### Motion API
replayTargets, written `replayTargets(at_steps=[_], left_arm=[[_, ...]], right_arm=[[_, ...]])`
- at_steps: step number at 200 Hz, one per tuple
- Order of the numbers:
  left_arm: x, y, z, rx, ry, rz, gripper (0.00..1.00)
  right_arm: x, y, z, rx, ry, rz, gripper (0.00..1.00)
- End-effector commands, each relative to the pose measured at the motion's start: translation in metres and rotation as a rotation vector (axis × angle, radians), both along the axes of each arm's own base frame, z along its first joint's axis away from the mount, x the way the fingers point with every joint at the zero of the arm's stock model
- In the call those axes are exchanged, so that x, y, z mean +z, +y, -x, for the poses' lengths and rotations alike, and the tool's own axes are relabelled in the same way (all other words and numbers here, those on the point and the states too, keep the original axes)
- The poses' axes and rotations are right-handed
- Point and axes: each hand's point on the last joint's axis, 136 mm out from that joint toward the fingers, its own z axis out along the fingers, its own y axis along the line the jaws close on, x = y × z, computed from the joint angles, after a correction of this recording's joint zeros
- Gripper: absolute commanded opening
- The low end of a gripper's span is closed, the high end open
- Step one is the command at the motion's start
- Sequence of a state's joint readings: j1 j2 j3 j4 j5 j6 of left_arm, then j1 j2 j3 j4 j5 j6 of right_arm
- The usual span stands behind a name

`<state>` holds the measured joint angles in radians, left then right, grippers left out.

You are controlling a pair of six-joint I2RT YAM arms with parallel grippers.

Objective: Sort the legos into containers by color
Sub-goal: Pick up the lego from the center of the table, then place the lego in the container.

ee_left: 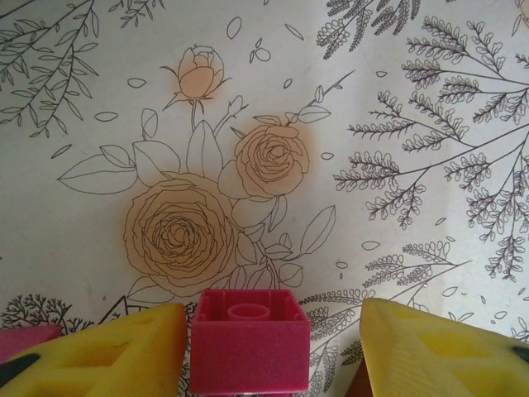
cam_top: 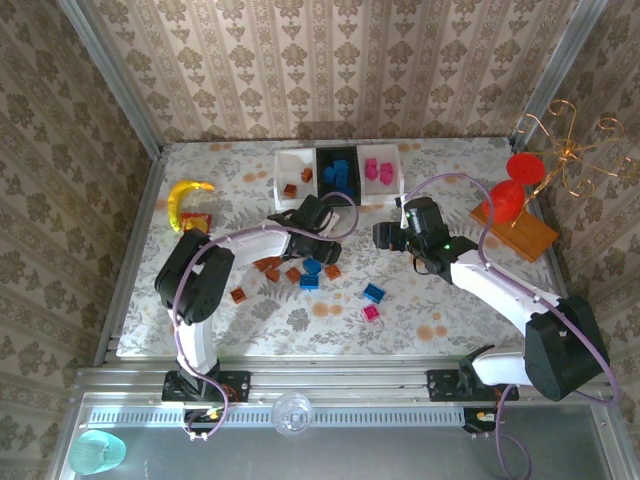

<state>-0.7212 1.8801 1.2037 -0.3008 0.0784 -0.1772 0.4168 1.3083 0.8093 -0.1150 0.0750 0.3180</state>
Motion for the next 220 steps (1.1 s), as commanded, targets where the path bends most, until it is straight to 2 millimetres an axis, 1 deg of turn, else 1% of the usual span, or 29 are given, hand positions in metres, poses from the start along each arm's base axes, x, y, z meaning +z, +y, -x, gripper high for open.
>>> replayTargets(at_steps=[1,24,36,50,68,92,109,134,164,179,191,199,203,220], left_arm=[[-0.004,0.001,-0.002,-0.023,0.009,-0.039,0.55],[-0.007,0.001,-0.005,-0.025,0.002,-0.059,0.50],[-0.009,0.004,-0.008,-0.020,-0.002,-0.083,0.47],[-0.007,0.005,-0.009,-0.016,-0.009,-0.092,0.43],[0.003,0.001,-0.012,-0.005,-0.032,-0.061,0.38],[0.026,-0.010,-0.020,0.009,-0.077,0.021,0.34],[0.048,-0.022,-0.029,0.020,-0.112,0.106,0.33],[0.083,-0.046,-0.047,0.020,-0.173,0.218,0.32],[0.113,-0.071,-0.075,0.005,-0.258,0.287,0.32],[0.123,-0.086,-0.089,-0.020,-0.290,0.307,0.33],[0.125,-0.100,-0.099,-0.053,-0.302,0.312,0.33],[0.122,-0.108,-0.107,-0.069,-0.301,0.296,0.33],[0.124,-0.112,-0.113,-0.072,-0.312,0.295,0.33],[0.121,-0.126,-0.133,-0.090,-0.338,0.273,0.33]], right_arm=[[-0.007,-0.007,0.003,-0.023,0.015,0.021,0.79],[-0.008,-0.008,0.003,-0.024,0.017,0.024,0.79],[-0.007,-0.008,0.004,-0.025,0.015,0.025,0.79],[-0.006,-0.010,0.004,-0.028,0.012,0.025,0.79],[-0.004,-0.012,0.006,-0.032,0.007,0.026,0.79],[-0.001,-0.014,0.007,-0.037,0.000,0.025,0.79],[0.003,-0.021,0.008,-0.062,-0.008,0.040,0.79],[0.006,-0.042,0.010,-0.158,-0.028,0.068,0.79],[0.012,-0.059,0.011,-0.237,-0.062,0.062,0.79],[0.016,-0.063,0.011,-0.251,-0.075,0.061,0.79],[0.017,-0.063,0.010,-0.254,-0.078,0.060,0.79],[0.017,-0.063,0.010,-0.253,-0.077,0.060,0.79],[0.017,-0.063,0.010,-0.252,-0.075,0.061,0.79],[0.016,-0.063,0.011,-0.253,-0.064,0.060,0.79]])
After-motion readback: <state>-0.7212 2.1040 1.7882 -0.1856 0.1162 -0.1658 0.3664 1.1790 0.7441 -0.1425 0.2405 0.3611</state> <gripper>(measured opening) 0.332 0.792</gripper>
